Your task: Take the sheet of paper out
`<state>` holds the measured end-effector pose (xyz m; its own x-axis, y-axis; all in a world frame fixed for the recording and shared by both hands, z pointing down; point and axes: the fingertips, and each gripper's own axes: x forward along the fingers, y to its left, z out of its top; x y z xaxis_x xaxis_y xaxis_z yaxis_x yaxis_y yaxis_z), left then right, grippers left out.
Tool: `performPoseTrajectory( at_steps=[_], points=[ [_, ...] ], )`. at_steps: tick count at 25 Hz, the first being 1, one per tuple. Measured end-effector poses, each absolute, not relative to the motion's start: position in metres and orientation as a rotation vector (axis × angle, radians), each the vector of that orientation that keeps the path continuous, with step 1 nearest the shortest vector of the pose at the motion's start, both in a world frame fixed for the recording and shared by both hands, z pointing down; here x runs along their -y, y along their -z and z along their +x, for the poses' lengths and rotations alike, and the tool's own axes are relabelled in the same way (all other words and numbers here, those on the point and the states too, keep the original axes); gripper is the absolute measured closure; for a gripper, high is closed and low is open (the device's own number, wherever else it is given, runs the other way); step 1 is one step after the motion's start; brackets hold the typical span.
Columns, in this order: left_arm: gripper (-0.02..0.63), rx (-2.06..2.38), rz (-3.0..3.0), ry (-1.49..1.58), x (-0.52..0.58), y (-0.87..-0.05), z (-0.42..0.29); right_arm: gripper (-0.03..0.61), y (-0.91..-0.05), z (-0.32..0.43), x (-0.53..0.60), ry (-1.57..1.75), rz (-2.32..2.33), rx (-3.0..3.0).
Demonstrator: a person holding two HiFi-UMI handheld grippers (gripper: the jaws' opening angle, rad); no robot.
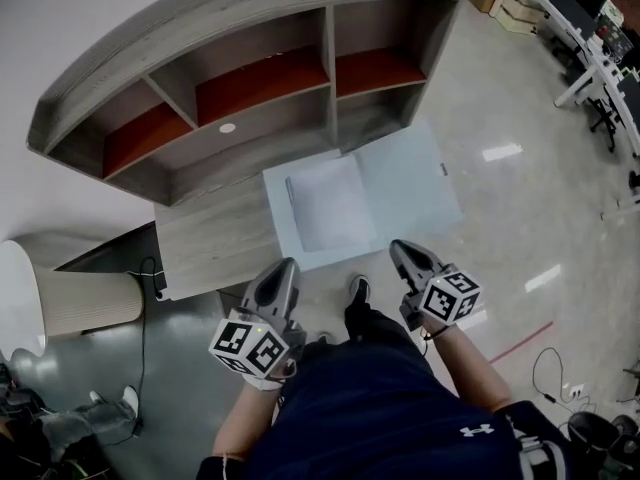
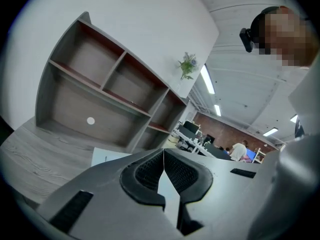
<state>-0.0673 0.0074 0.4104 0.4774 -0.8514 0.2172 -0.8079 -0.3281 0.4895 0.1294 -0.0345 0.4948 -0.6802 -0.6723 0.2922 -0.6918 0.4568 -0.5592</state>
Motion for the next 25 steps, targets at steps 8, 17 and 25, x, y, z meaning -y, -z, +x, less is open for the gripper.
performPoseTrajectory(
  at_steps=[8, 17, 25],
  points=[
    [0.598, 1.468, 2.104, 0.077, 0.033, -0.423, -0.065, 0.563, -0.544, 0.144, 0.111, -1.008, 1.16, 2.559],
    [0.598, 1.464, 2.036, 0.024, 0.053, -0.448, -0.076, 0.424, -0.625, 0.117, 0.157, -1.084, 1.037, 2.383],
    [0.598, 1.41, 1.988, -0.081, 0.08, -0.497, -0.098, 0.389, -0.694, 0.1, 0.186, -1.185, 0.996, 2.21]
  ],
)
